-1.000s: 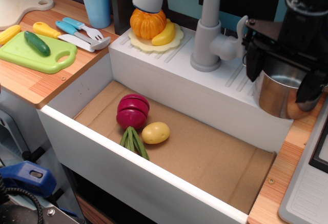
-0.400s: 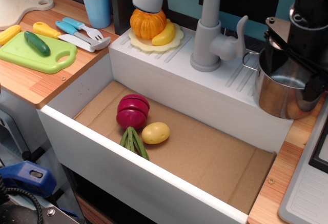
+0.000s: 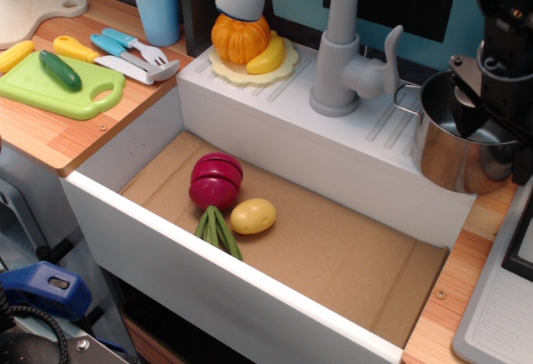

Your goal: Put pot or pan in sink

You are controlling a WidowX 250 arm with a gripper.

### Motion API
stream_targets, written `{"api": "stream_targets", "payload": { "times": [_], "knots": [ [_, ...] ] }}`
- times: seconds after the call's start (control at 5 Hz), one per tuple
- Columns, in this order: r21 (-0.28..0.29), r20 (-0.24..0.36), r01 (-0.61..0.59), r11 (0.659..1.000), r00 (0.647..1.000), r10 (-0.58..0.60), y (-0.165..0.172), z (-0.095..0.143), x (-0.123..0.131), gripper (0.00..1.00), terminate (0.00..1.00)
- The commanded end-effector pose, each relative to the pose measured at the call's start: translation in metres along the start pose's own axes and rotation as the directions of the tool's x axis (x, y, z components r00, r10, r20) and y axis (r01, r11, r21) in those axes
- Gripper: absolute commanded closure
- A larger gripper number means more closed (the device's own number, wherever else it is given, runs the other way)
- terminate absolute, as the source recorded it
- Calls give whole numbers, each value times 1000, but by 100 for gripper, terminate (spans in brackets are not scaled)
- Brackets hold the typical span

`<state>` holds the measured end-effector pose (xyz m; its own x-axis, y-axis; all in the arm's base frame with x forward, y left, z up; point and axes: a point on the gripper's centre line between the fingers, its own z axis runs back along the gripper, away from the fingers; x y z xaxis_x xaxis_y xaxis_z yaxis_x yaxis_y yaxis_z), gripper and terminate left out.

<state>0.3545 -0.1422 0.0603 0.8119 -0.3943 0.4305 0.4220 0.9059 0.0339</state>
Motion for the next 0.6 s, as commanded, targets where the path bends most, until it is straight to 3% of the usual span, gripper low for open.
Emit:
{"api": "stream_targets", "payload": {
  "times": [0.0,0.2,0.4],
  "knots": [
    [-22,75,-10,1000,997,11,4,-8,2,0,0],
    [-25,76,-18,1000,997,20,4,-11,1,100,0],
    [-23,64,-9,1000,998,11,6,-8,3,100,0]
  ]
}}
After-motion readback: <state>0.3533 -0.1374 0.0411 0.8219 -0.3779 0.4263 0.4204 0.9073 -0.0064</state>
